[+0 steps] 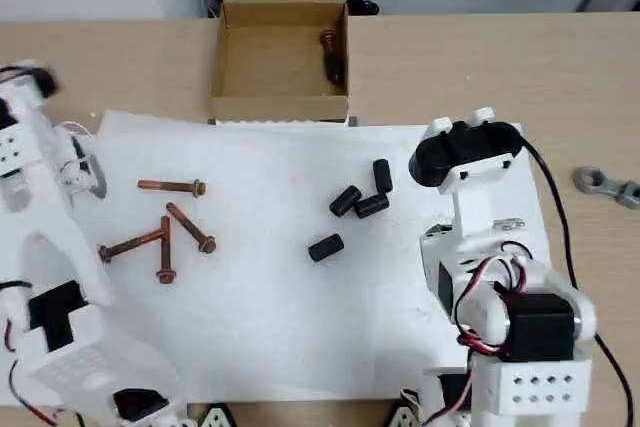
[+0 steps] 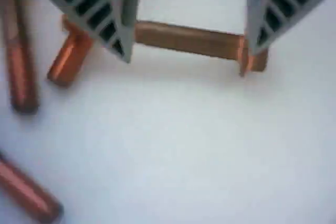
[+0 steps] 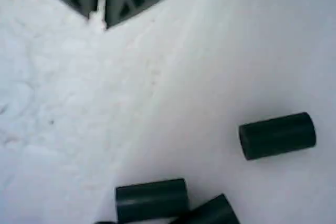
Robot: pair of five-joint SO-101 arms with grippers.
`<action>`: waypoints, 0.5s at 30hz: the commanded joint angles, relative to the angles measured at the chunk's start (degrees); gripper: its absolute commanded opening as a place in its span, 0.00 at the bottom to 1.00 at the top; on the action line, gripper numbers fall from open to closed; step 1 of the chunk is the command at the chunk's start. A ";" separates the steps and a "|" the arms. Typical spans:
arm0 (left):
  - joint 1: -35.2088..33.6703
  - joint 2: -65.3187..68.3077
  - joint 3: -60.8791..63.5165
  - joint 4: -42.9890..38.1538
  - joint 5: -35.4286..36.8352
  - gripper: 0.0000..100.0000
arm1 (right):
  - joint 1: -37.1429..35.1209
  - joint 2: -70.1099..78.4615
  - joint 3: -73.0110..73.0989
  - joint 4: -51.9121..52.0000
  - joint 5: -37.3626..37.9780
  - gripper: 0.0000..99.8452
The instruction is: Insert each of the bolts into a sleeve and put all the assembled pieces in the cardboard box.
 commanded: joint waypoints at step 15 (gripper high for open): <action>0.88 -2.55 17.27 1.58 21.36 0.14 | 0.13 0.13 -0.09 -2.68 0.53 0.00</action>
